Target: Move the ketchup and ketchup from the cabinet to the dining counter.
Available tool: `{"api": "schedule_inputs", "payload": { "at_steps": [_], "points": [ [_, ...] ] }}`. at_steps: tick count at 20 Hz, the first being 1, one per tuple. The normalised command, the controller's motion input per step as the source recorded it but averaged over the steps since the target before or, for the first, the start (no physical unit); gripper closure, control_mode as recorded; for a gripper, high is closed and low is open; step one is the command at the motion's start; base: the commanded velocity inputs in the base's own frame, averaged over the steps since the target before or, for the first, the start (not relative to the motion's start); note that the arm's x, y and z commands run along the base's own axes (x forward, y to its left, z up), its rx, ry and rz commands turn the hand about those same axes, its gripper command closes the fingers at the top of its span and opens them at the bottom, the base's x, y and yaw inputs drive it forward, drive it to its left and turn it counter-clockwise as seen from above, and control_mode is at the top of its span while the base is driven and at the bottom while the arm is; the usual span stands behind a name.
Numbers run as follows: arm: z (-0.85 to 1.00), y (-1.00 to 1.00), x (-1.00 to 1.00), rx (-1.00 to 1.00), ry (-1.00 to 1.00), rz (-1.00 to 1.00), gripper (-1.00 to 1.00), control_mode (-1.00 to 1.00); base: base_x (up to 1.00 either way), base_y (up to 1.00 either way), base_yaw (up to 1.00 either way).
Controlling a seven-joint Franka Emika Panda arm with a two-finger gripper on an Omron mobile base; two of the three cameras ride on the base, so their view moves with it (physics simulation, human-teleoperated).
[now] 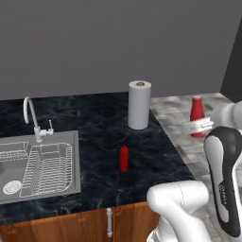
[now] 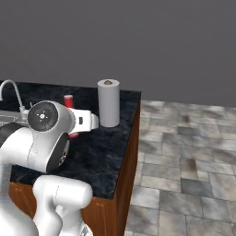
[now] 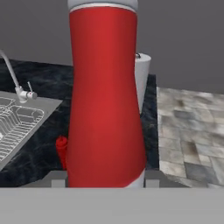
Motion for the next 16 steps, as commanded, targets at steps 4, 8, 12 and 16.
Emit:
{"api": "schedule_inputs", "payload": {
  "at_steps": [4,8,12,16],
  "points": [
    [-0.50,0.00,0.30,-0.03,0.01,0.04,1.00,-1.00,0.00,0.00,0.00],
    [-0.47,0.00,0.42,0.00,0.00,0.01,1.00,-1.00,0.00,0.00,0.00],
    [-0.53,0.00,0.57,0.00,0.00,0.00,1.00,-1.00,0.00,0.00,0.00],
    [-0.52,0.00,0.63,0.00,0.00,0.00,1.00,-1.00,0.00,0.00,0.00]
  ]
}}
